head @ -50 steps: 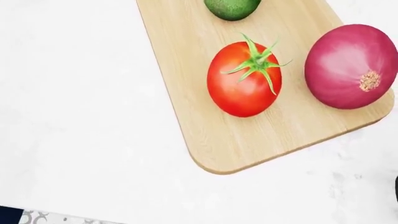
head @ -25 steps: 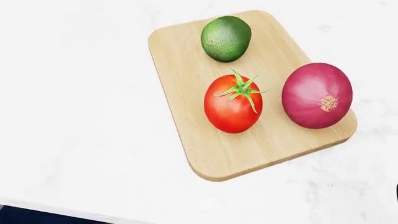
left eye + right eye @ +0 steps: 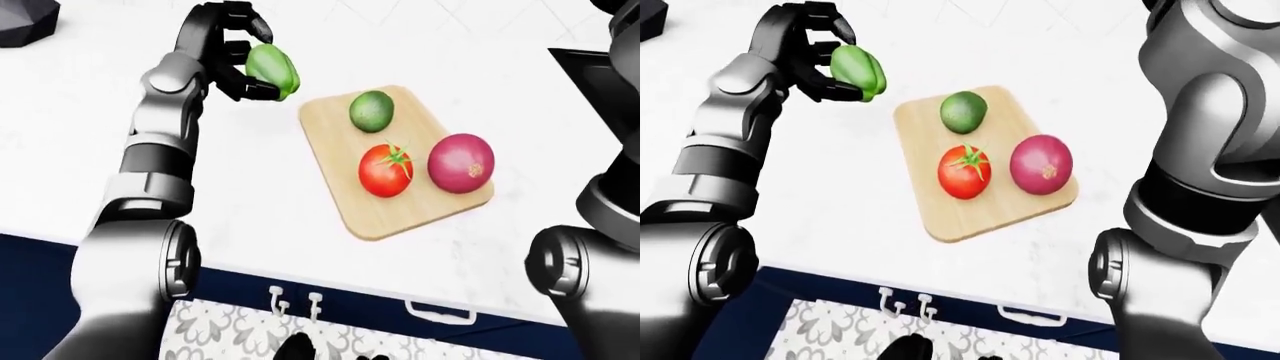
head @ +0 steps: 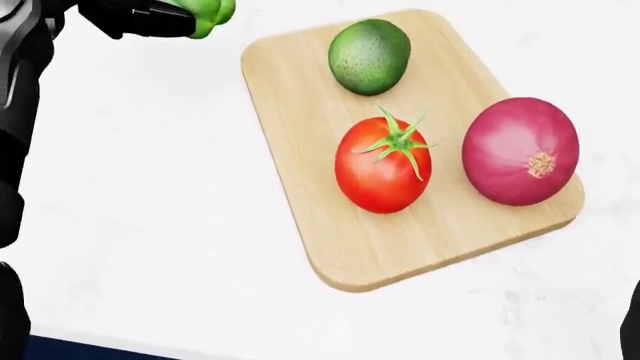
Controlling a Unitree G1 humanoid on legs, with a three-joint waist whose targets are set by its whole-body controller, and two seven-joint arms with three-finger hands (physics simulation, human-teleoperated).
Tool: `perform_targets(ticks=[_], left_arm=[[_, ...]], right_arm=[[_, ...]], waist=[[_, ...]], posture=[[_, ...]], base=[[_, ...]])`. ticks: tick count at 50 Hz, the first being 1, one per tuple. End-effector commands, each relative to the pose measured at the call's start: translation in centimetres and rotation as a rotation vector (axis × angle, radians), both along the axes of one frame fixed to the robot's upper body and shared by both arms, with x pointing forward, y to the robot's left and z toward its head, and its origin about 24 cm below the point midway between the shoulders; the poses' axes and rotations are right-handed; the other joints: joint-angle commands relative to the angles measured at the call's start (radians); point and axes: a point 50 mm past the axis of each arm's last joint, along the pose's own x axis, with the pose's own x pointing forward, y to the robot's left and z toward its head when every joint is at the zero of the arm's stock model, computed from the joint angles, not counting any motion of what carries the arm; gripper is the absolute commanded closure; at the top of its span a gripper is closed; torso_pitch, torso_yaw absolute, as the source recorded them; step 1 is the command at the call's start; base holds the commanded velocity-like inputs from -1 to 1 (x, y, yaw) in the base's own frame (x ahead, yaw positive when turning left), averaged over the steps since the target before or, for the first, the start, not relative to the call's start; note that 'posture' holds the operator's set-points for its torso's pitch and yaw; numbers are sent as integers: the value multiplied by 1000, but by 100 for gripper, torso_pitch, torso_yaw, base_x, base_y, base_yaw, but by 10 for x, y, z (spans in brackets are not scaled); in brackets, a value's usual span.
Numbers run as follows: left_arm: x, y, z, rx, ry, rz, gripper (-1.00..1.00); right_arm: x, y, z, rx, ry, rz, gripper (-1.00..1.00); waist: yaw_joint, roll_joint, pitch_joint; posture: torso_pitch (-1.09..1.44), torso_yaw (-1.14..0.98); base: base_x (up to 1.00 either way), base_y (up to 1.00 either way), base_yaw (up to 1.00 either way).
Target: Place the avocado, onion, tomato and bell pepper on the cutting board.
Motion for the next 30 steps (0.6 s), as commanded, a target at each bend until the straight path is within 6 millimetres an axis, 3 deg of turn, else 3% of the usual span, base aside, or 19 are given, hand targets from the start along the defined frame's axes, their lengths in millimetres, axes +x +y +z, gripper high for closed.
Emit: perform_targets(ticks=[1, 13, 14, 15, 30], left_arm=[[-7, -4, 30, -7, -115, -26, 100], [-12, -24, 18, 16, -84, -116, 100], [-14, -42, -3, 31, -44, -182, 100], [-17, -45, -7, 33, -37, -192, 100], [-21, -54, -21, 35, -17, -211, 100]], right_arm=[[-12, -1, 16, 0, -92, -6, -100], [-12, 0, 16, -3, -88, -5, -100], [-14, -2, 16, -4, -87, -5, -100], [-15, -2, 16, -4, -86, -7, -100], [-15, -3, 12, 0, -81, -9, -100]], waist=[[0, -1, -45], [5, -6, -51], [6, -7, -51], [5, -8, -52], [16, -15, -51]], posture=[[22, 23], [22, 23], [22, 23], [22, 23], [22, 23]], base=[[0, 0, 0], [0, 0, 0], [0, 0, 0], [0, 0, 0], [0, 0, 0]])
